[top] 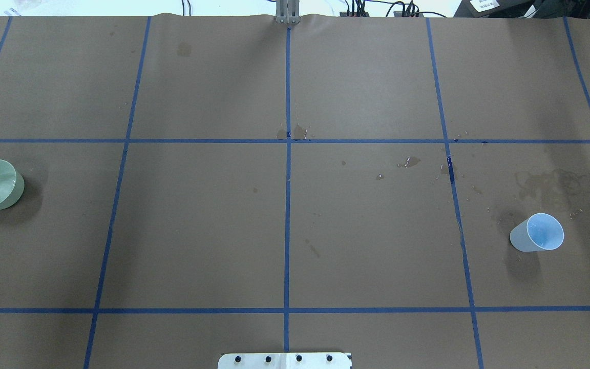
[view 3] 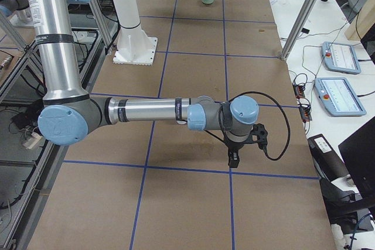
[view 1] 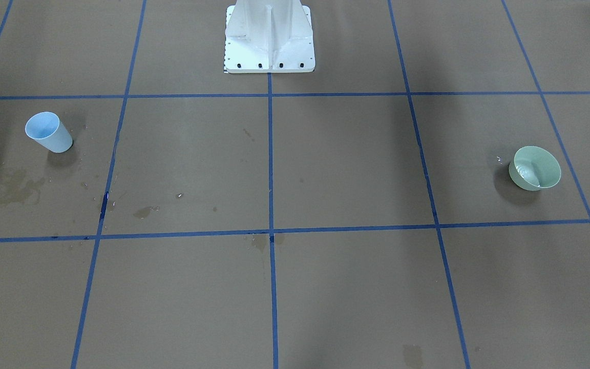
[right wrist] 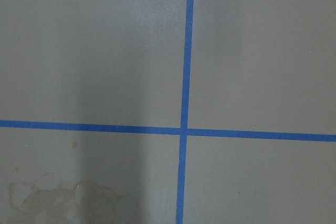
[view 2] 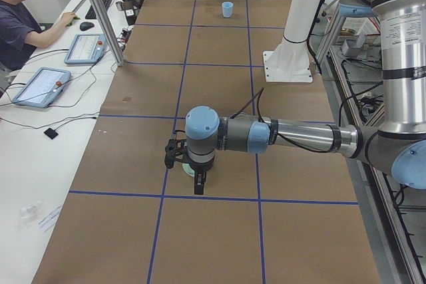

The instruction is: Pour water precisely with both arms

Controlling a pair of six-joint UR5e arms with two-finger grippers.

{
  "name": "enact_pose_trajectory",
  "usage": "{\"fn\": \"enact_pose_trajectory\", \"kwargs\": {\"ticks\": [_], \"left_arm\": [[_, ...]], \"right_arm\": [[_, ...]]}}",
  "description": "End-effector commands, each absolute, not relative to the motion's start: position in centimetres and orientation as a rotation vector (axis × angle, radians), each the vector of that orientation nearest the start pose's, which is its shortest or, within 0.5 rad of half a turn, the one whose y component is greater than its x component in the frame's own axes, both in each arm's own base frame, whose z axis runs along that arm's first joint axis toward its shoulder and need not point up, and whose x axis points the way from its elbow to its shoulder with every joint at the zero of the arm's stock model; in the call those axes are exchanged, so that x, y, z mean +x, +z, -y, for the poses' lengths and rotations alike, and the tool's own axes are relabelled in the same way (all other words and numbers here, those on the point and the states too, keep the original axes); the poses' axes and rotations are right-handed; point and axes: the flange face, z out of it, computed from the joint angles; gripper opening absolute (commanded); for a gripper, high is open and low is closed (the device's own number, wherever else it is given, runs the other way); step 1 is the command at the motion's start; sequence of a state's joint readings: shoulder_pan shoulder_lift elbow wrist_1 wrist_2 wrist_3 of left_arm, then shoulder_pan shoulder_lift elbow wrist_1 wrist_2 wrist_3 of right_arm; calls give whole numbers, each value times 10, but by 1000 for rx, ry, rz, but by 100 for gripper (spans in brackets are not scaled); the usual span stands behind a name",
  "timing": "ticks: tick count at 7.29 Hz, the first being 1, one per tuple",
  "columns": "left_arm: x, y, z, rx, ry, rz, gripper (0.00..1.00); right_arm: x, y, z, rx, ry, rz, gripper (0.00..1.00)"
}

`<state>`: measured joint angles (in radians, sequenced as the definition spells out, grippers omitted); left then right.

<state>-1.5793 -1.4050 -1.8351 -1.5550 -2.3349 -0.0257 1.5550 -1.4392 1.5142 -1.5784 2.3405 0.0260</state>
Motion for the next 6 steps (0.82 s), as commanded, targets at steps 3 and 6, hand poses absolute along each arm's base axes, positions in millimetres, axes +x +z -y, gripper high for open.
{"fn": "enact_pose_trajectory", "kwargs": {"ticks": [3, 6], "left_arm": [[-68, 605, 439, 72, -11, -765, 100], [-68, 604, 443, 77, -9, -765, 100]], "right_arm": [[56, 620, 549, 47, -14, 774, 100], [56, 624, 546, 40, -11, 772, 100]]}}
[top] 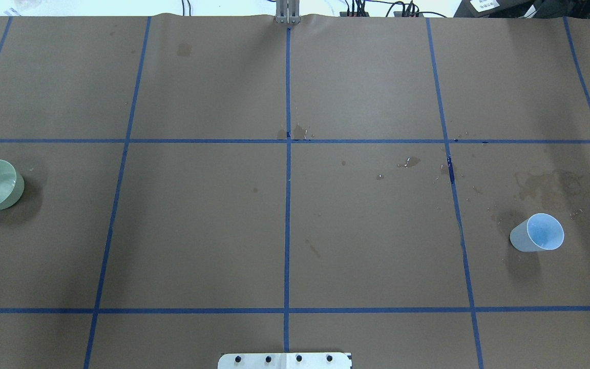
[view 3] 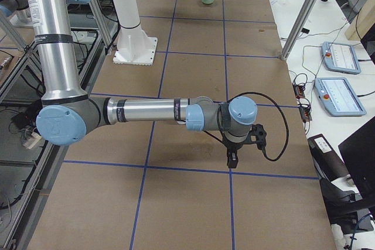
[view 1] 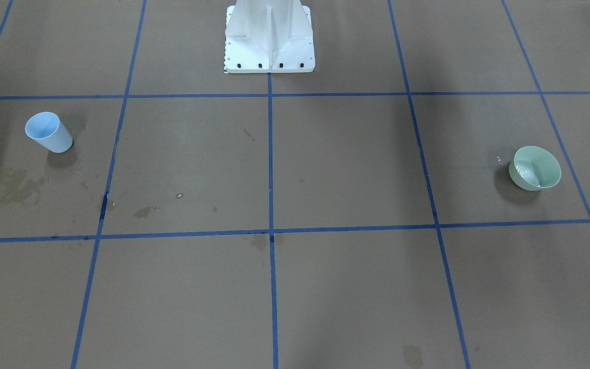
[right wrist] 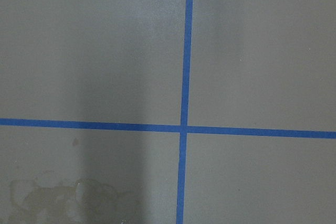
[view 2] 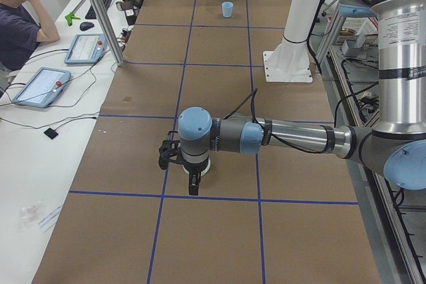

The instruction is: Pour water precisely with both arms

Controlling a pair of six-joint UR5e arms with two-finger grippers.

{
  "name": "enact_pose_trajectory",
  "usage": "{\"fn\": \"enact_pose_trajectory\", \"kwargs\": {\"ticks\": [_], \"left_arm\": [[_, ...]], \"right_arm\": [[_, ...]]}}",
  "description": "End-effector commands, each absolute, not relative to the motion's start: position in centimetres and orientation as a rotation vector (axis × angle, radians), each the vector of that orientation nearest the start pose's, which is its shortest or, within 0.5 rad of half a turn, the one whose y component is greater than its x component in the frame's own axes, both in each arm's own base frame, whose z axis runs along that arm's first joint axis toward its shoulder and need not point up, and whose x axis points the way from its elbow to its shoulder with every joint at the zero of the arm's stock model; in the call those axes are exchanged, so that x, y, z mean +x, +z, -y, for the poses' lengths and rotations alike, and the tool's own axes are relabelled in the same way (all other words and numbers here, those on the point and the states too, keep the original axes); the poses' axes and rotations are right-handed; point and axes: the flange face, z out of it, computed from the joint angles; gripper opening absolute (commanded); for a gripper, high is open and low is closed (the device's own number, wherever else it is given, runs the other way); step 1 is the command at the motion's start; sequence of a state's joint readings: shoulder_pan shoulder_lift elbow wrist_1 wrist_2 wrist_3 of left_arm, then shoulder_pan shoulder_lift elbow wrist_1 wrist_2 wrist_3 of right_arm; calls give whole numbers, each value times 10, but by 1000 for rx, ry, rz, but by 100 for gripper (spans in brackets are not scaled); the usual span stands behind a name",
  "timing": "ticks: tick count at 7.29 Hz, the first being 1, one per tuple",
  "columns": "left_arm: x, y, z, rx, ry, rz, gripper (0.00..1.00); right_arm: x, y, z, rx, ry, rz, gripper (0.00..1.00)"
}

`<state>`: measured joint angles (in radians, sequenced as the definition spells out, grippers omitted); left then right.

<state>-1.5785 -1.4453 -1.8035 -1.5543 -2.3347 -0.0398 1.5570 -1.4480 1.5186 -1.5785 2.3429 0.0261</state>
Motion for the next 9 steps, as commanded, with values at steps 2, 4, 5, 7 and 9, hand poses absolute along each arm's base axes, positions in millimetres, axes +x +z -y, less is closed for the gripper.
{"fn": "enact_pose_trajectory", "kwargs": {"ticks": [2, 4, 5, 7, 9], "left_arm": [[-68, 598, 450, 88, -5, -765, 100], [-67, 592, 491, 95, -25, -774, 100], [-66, 588, 502, 92, -75, -781, 100], [-43, 587, 523, 142, -180, -813, 100], [28, 626, 531, 155, -213, -877, 100]], "right_arm": [[56, 627, 542, 38, -11, 774, 100], [57, 625, 535, 44, -12, 775, 100], [57, 624, 529, 48, -12, 775, 100], [57, 622, 530, 52, -17, 771, 100], [57, 622, 530, 54, -17, 769, 100]]}}
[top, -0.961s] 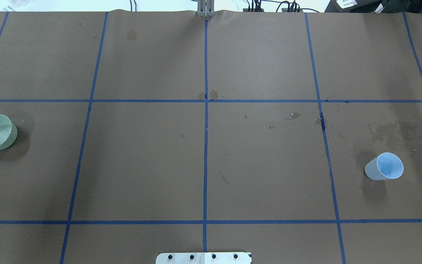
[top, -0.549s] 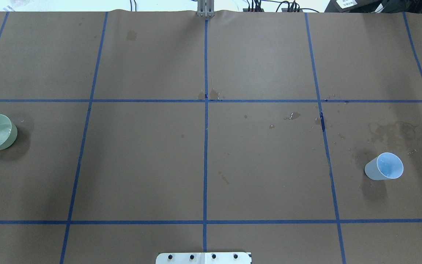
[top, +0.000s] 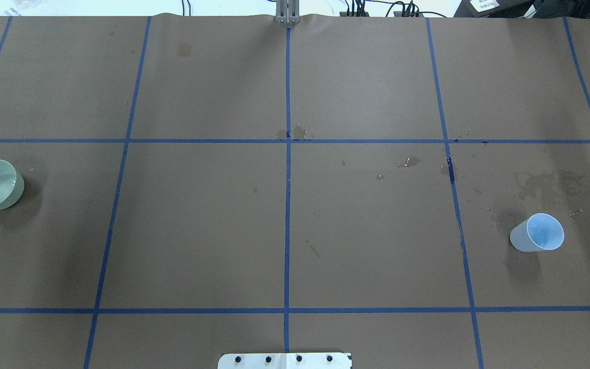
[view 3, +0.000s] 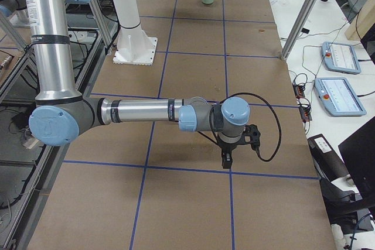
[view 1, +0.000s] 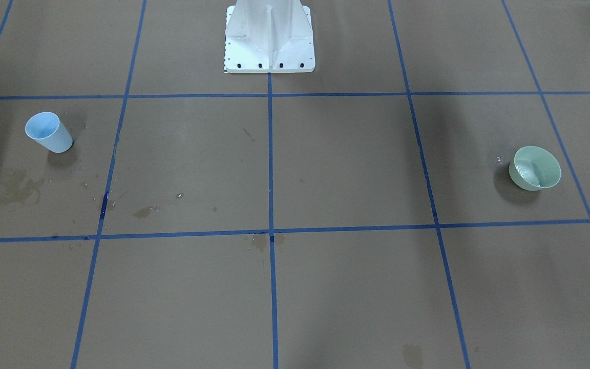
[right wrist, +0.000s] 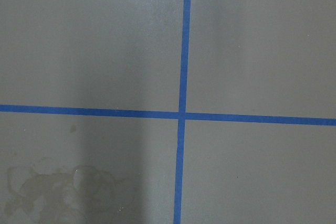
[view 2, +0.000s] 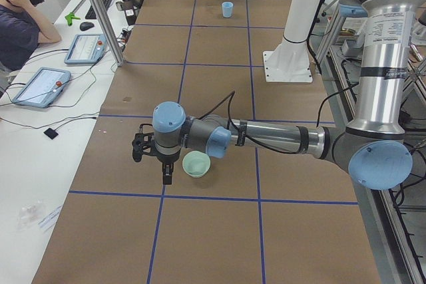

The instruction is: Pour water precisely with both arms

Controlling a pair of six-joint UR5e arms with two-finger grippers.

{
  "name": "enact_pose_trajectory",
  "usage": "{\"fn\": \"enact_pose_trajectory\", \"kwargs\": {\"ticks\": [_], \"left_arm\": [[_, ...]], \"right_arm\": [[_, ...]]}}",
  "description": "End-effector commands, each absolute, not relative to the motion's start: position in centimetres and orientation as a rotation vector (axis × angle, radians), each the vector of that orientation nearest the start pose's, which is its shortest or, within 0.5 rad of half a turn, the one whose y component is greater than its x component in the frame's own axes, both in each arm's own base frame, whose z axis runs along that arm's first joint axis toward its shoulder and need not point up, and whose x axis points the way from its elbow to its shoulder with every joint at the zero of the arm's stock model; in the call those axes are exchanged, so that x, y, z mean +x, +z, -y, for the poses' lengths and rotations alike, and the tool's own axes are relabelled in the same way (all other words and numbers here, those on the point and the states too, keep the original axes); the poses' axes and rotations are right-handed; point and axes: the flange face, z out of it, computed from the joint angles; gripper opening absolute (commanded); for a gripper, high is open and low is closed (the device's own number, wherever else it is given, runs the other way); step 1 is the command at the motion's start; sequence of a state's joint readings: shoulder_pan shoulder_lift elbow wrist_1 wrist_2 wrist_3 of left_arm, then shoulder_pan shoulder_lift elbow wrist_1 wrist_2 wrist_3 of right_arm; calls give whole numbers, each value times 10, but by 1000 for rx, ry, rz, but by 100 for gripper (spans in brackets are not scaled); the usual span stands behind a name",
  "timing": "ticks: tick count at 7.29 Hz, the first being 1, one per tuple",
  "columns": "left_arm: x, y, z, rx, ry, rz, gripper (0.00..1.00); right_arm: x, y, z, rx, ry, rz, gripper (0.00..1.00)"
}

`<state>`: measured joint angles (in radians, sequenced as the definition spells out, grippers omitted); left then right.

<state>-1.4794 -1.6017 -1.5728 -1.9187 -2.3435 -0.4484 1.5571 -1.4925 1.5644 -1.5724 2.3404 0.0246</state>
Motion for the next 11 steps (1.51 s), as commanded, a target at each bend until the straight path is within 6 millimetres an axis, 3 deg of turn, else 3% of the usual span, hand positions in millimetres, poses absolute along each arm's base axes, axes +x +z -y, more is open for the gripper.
{"fn": "enact_pose_trajectory", "kwargs": {"ticks": [1, 3, 5, 6, 11], "left_arm": [[61, 639, 528, 142, -211, -905, 100], [106, 644, 521, 111, -136, -907, 100], [131, 662, 512, 74, -98, -880, 100], [138, 666, 508, 61, -87, -876, 100], [127, 695, 477, 73, 12, -854, 100]], "right_arm": [[57, 619, 530, 58, -19, 769, 100], [57, 619, 530, 58, -19, 771, 100], [57, 618, 531, 60, -20, 769, 100], [57, 619, 531, 60, -20, 768, 100], [56, 617, 533, 62, -21, 763, 100]]}}
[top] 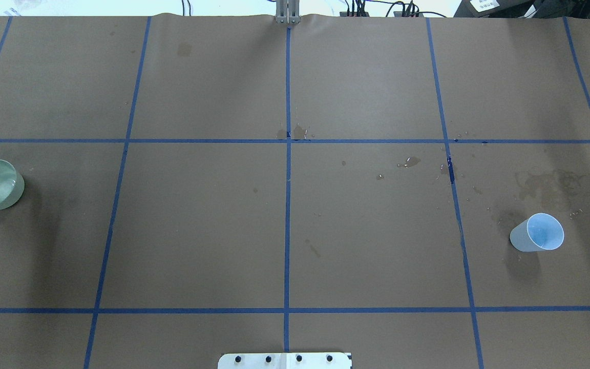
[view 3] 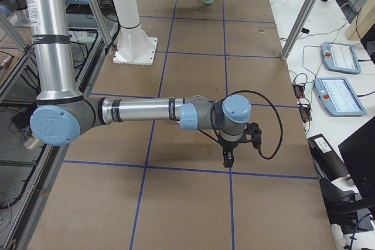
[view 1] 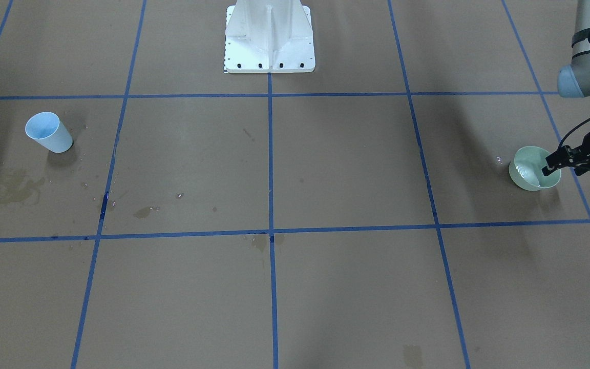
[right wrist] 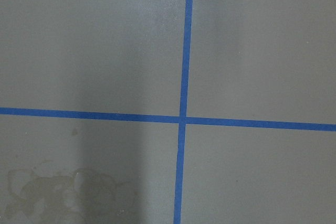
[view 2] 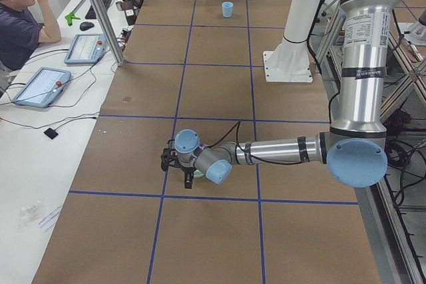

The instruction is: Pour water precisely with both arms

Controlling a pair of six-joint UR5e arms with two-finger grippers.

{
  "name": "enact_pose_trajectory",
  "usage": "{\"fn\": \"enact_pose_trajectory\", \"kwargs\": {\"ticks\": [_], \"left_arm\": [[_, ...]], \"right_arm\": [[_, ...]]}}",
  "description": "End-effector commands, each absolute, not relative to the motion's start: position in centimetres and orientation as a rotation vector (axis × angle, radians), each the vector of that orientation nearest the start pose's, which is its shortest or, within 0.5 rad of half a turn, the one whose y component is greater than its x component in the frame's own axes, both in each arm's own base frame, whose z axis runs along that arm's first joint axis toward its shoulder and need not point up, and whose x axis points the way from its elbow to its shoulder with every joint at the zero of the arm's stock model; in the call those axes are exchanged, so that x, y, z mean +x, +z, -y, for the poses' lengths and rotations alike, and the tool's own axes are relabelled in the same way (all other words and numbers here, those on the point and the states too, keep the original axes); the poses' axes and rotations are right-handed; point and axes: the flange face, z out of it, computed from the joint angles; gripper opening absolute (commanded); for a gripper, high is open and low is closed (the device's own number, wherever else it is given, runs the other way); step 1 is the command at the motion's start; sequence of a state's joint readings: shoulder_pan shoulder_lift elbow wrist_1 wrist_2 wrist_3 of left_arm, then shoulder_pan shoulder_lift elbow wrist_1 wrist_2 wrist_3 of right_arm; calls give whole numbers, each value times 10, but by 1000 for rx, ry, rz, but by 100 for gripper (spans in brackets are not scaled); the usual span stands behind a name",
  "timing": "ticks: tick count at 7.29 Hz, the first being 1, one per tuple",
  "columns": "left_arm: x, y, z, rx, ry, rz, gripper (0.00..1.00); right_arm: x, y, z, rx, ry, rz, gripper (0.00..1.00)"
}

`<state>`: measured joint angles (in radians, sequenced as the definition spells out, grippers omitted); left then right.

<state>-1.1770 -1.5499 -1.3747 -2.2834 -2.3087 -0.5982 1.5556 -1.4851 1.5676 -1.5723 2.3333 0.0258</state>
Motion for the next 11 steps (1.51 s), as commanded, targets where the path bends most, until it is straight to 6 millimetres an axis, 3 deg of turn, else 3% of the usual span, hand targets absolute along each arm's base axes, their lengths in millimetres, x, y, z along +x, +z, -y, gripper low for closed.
{"fn": "enact_pose_trajectory", "kwargs": {"ticks": [1, 3, 4, 7, 9, 11], "left_arm": [[125, 698, 472, 82, 16, -859, 88], [122, 705, 462, 81, 10, -862, 46], [122, 705, 462, 80, 9, -862, 33], [124, 703, 461, 77, 13, -868, 30], [125, 700, 462, 82, 13, -869, 0], [126, 696, 465, 72, 10, -876, 0]], "right_arm": [[56, 617, 533, 62, -21, 763, 100], [56, 616, 534, 64, -23, 763, 100], [56, 617, 533, 62, -22, 763, 100], [56, 617, 533, 62, -22, 762, 100], [56, 617, 533, 62, -22, 762, 100], [56, 618, 532, 61, -22, 762, 100]]}}
